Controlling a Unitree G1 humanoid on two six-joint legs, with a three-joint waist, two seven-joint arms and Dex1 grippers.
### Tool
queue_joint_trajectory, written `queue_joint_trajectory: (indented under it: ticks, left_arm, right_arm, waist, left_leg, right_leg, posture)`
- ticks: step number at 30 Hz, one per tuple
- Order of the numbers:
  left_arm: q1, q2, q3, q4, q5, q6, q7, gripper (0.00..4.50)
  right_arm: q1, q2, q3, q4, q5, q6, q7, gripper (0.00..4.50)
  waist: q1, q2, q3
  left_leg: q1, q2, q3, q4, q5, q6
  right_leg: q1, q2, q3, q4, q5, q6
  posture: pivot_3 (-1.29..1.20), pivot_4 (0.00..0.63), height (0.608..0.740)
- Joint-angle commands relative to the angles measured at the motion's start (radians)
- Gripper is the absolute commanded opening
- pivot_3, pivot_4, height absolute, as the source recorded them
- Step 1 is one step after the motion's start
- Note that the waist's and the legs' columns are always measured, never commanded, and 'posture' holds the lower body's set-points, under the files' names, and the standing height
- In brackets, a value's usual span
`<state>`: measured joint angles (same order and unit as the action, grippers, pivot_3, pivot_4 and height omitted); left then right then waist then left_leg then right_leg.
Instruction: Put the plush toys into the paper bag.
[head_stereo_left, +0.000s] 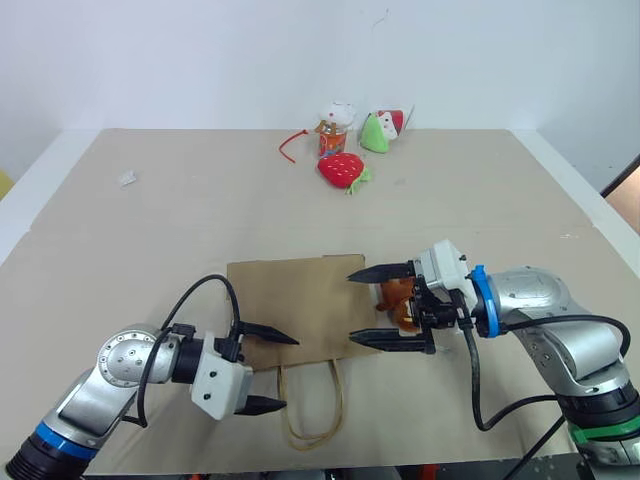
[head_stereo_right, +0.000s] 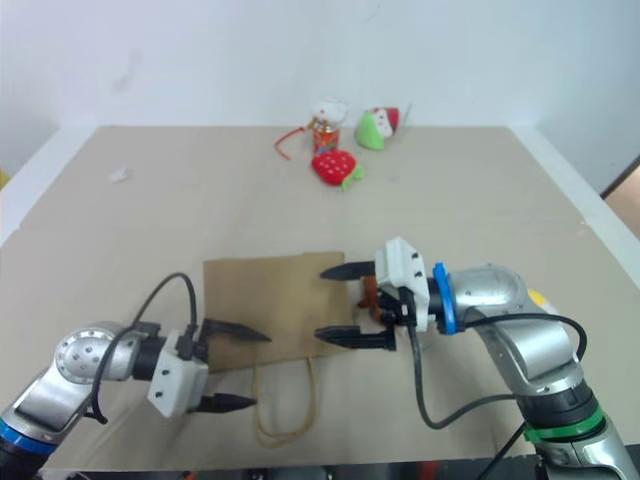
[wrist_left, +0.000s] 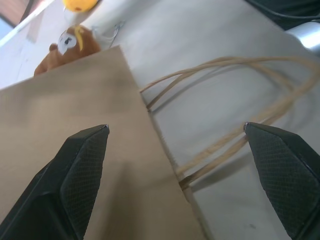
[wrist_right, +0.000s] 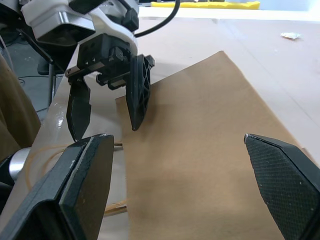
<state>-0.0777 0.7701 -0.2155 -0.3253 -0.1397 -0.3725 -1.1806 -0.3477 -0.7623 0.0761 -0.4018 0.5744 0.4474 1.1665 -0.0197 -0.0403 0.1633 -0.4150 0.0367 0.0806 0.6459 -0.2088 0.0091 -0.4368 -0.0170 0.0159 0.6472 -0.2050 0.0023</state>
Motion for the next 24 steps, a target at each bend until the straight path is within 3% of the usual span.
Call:
queue_joint_trajectory:
  ticks: [1, 20, 24]
  left_arm:
    - [0.002, 0.041, 0.044, -0.005, -0.052, -0.05, -0.018, 4.46]
    - [-0.087, -0.046, -0.071, 0.022, 0.049, -0.092, 0.025, 4.46]
    - [-0.122, -0.061, -0.101, 0.056, 0.048, -0.125, 0.011, 3.52]
  right_arm:
    - [0.005, -0.01, -0.03, -0.042, 0.012, 0.0, -0.013, 4.5]
    - [0.016, -0.003, -0.028, -0.038, -0.006, -0.025, -0.028, 4.5]
    - [0.024, -0.005, -0.031, -0.041, -0.01, -0.028, -0.034, 4.5]
  waist:
    - [0.0, 0.0, 0.0]
    - [0.0, 0.0, 0.0]
    - [0.0, 0.0, 0.0]
  left_leg:
    - [0.0, 0.0, 0.0, 0.0, 0.0, 0.0]
    - [0.0, 0.0, 0.0, 0.002, 0.0, 0.0]
    - [0.0, 0.0, 0.0, 0.002, 0.0, 0.0]
  right_leg:
    - [0.0, 0.0, 0.0, 0.0, 0.0, 0.0]
    - [0.001, 0.001, 0.0, 0.0, 0.0, 0.001]
    - [0.0, 0.001, 0.0, 0.0, 0.001, 0.001]
  posture:
    - [0.0, 0.15, 0.74]
    - [0.0, 0.15, 0.74]
    - [0.0, 0.15, 0.74]
